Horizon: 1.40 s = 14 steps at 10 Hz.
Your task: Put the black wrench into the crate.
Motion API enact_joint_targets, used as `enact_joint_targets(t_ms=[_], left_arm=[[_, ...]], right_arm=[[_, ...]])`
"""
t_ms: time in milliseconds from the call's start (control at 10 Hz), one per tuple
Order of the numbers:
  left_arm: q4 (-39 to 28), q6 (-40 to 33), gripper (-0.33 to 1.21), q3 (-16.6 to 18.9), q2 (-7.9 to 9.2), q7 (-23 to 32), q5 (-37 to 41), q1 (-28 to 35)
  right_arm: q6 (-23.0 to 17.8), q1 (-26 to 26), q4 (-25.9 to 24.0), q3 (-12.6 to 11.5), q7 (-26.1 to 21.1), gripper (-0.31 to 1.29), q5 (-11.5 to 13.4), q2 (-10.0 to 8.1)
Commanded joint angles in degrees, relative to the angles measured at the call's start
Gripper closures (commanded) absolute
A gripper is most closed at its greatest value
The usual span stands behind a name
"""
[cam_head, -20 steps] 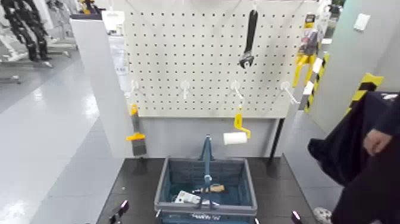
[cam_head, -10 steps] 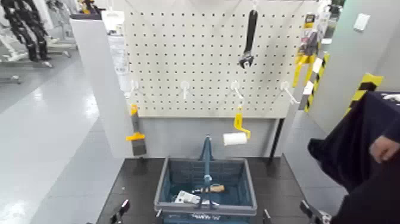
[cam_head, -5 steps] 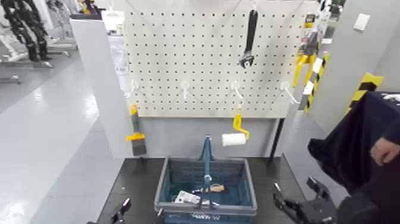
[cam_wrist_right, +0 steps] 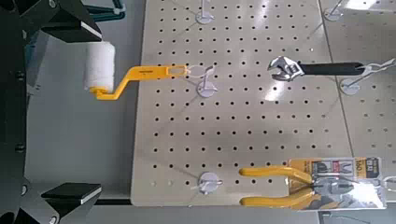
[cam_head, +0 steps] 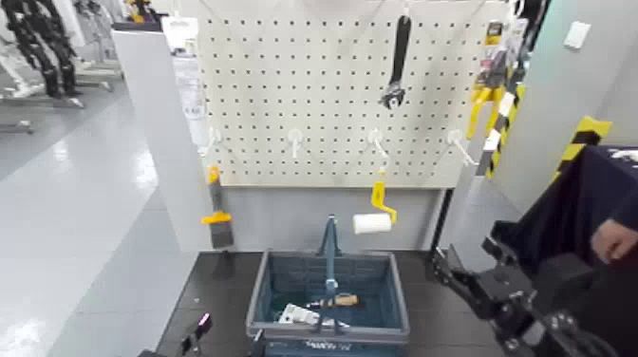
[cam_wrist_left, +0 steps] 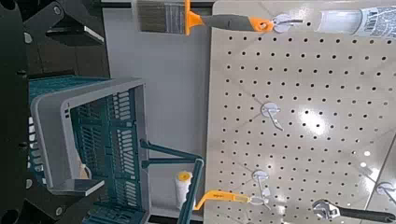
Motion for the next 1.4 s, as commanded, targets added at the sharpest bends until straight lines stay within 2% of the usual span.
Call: enact_joint_targets(t_ms=[100, 700, 1100, 1400], left_arm=[[0.3, -0.2, 0.21, -0.6, 0.41, 0.0, 0.3, -0.5], [0.7, -0.4, 0.21, -1.5, 0.67, -0.3, 0.4, -1.4], [0.8, -0.7, 0.21, -1.9, 0.49, -0.4, 0.4, -1.8], [0.9, -0.9, 0.21, -2.1, 0.58, -0.4, 0.4, -2.0]], right_arm=[[0.1, -5.5, 2.0, 0.8, 1.0, 0.16, -0.5, -0.95], [0.0, -16.7, 6.4, 2.8, 3.1, 0.17, -2.1, -3.67], [-0.5, -23.1, 9.7, 4.6, 5.5, 0.17, -4.3, -4.29], [-1.1, -26.6, 11.8, 6.0, 6.6, 0.17, -4.9, -4.46]])
